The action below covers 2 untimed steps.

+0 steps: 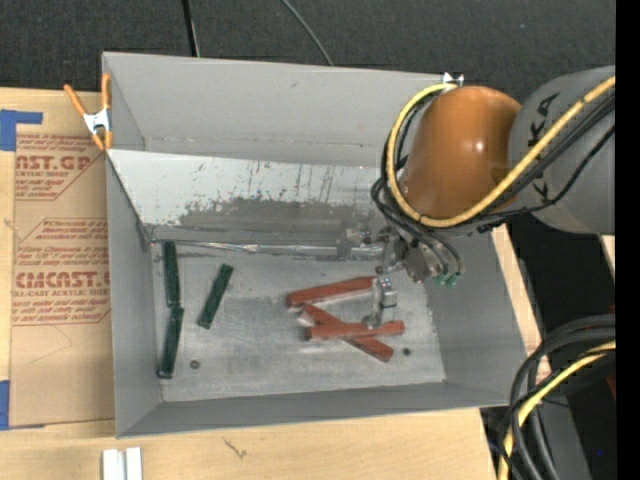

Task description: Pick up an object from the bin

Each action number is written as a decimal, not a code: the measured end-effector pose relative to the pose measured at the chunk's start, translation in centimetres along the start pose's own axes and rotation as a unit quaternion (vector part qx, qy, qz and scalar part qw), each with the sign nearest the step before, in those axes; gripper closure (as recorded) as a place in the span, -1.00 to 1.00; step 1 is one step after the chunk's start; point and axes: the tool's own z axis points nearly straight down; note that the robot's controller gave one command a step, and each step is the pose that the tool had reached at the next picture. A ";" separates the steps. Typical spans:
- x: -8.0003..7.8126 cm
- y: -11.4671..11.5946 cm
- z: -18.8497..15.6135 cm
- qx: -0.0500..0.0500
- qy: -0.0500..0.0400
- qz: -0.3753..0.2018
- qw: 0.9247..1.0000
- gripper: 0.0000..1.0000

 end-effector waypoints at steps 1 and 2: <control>1.2 0.1 7.2 -0.001 0.005 -0.043 0.999 -1.00; 1.3 0.9 12.0 -0.004 0.007 -0.163 0.987 1.00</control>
Offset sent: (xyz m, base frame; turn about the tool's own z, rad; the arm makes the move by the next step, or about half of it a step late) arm -0.0125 0.0050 -0.1216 -0.3286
